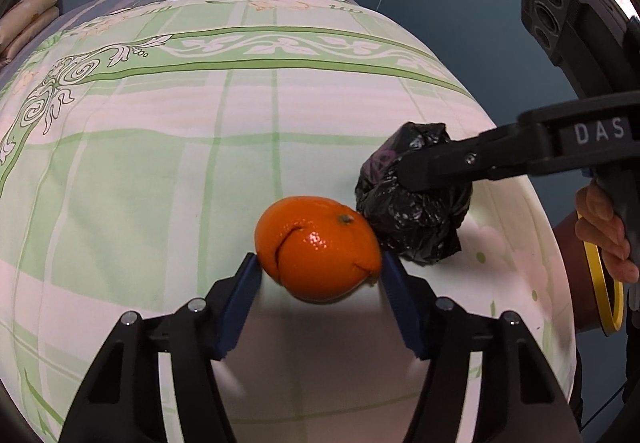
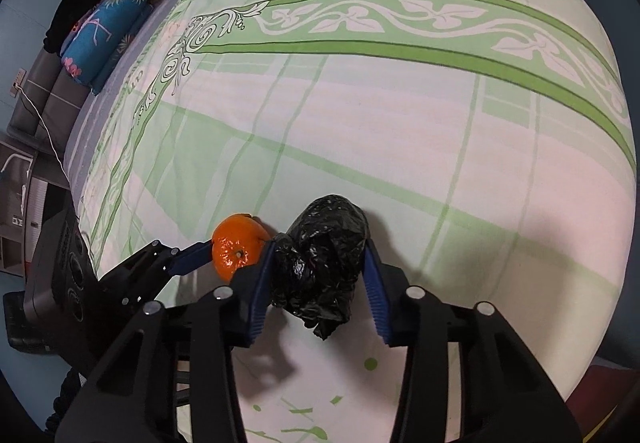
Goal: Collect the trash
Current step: 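Grasp the orange with the left tool while the right tool grasps the small black bag, then carry the orange and black bag with both tools over the yellow bin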
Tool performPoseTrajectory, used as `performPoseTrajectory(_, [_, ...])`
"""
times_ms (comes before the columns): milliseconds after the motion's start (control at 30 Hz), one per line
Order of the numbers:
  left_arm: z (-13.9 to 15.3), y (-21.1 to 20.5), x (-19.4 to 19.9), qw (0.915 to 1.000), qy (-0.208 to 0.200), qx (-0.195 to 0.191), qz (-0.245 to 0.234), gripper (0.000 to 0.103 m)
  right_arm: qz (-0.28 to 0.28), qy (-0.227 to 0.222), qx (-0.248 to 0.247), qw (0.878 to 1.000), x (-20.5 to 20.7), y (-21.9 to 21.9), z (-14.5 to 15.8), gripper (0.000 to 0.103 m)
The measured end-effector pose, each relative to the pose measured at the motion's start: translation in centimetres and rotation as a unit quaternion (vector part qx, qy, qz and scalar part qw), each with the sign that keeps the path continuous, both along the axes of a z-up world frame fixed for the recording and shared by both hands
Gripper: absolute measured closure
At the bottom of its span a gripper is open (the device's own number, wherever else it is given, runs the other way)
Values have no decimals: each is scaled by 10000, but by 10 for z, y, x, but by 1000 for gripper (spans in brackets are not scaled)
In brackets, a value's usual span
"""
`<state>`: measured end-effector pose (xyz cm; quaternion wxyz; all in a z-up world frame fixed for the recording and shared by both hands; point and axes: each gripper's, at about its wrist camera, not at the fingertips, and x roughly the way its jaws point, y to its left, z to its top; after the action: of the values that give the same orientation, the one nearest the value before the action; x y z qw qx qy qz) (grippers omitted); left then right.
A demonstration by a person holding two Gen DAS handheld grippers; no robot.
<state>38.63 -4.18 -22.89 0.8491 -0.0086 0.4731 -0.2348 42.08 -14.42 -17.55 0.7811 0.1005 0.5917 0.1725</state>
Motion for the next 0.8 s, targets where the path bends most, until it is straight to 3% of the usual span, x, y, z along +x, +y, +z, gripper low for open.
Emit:
performPoseTrajectory(233, [-1, -5, 4, 10000, 9, 33, 12, 59, 66, -371, -188, 9991, 6, 5, 8, 80])
performPoseTrajectory(500, [-1, -6, 9, 9999, 104, -4, 47, 63, -126, -584, -71, 9982, 17, -6, 17, 81])
performPoseTrajectory(800, [3, -1, 13, 9992, 223, -219, 260, 71, -626, -1084, 192, 9920, 11, -43, 57, 81])
